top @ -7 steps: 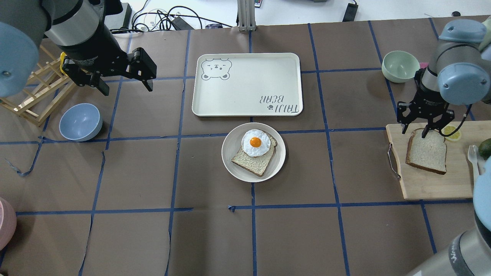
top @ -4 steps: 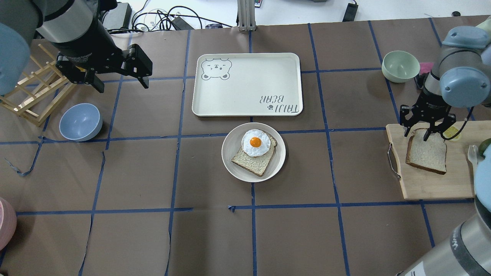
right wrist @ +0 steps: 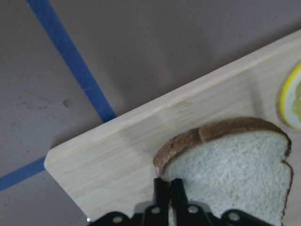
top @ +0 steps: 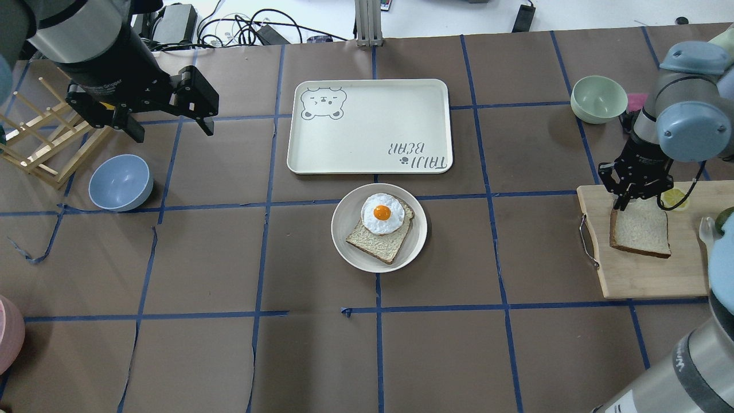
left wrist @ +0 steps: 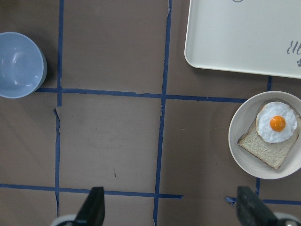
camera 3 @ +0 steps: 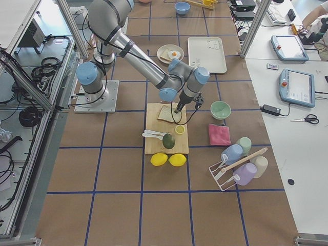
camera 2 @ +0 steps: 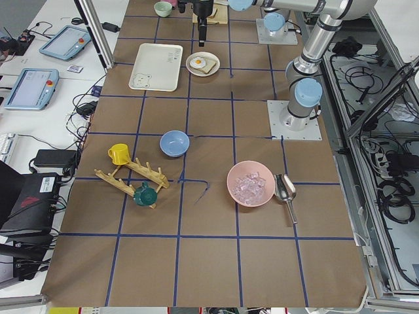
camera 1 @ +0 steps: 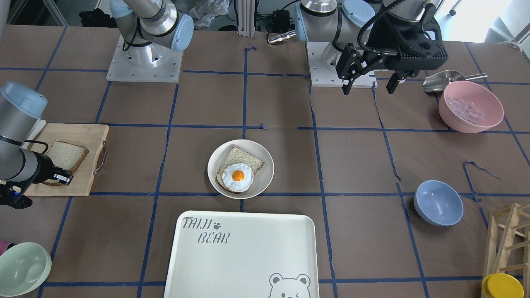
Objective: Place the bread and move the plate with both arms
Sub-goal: 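Lower the right gripper and grasp the bread slice's crust edge, then lift the bread slice and carry it toward the white plate, then lower the bread onto the egg toast and open the right gripper, then raise the right gripper away while the left gripper reaches toward the plate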
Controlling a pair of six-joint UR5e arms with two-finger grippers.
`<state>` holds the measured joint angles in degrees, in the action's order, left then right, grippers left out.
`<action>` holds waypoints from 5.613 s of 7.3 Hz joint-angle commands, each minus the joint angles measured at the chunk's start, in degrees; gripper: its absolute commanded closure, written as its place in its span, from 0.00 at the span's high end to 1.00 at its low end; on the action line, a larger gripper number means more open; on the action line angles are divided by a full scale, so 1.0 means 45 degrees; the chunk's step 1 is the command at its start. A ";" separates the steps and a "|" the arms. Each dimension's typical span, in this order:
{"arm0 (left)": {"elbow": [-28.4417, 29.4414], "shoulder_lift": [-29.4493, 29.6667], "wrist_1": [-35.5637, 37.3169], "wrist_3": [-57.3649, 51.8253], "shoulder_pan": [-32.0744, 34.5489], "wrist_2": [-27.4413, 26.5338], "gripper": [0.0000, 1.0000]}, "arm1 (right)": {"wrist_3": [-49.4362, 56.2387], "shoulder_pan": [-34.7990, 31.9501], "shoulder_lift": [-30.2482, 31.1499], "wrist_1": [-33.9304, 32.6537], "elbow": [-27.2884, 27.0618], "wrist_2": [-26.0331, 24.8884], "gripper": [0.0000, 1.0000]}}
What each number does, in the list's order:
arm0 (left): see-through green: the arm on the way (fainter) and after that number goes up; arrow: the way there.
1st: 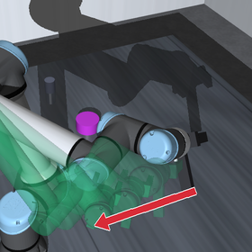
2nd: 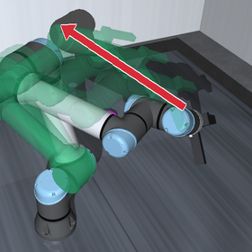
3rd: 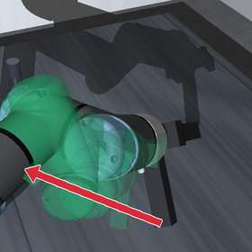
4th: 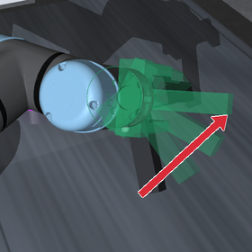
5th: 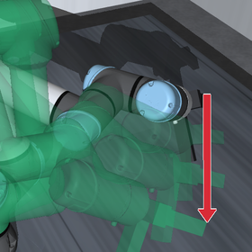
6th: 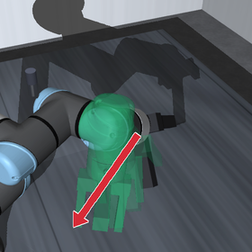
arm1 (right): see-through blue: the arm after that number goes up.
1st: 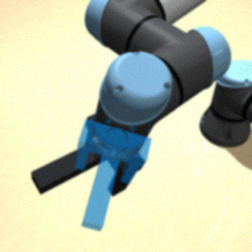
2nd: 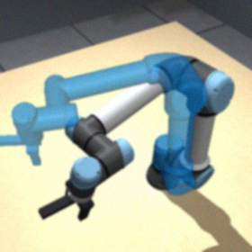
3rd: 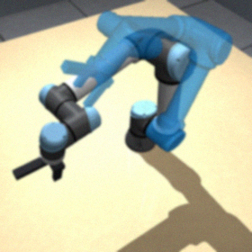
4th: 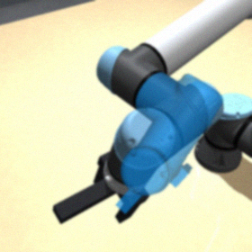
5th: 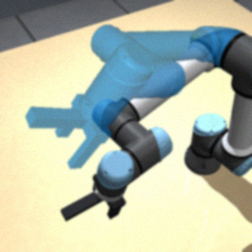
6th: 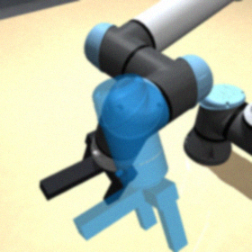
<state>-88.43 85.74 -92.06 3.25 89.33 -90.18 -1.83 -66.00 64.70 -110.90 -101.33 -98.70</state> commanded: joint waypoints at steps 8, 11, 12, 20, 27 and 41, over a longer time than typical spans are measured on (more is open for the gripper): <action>0.0334 0.0379 0.1396 0.0019 -0.1488 0.0235 1.00 | -0.0138 -0.1440 0.1888 0.4364 0.2239 0.0470 0.00; 0.0704 0.0432 0.0184 -0.0058 -0.2170 -0.0332 1.00 | -0.3073 -0.4420 0.2203 0.5736 0.3452 0.1263 0.00; 0.0222 0.0631 0.0011 0.0077 -0.2078 -0.0389 1.00 | -0.5235 -0.5459 0.2049 0.5641 0.3513 0.2314 0.00; 0.0977 0.1080 0.0147 0.0137 -0.1593 -0.0292 1.00 | -1.1836 -0.9082 -0.0315 0.2222 0.3396 0.4688 0.00; 0.1217 0.1747 -0.0109 -0.0020 0.0013 -0.0214 1.00 | -1.2054 -0.9141 -0.0863 0.1284 0.3416 0.4688 0.35; 0.0011 0.2468 0.0519 0.0524 0.0691 0.0504 1.00 | -0.0999 -0.5918 0.4096 0.5288 0.3416 0.1057 1.00</action>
<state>-85.01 96.07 -95.63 4.38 90.19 -89.63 -6.01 -92.97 82.52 -87.13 -85.90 -93.28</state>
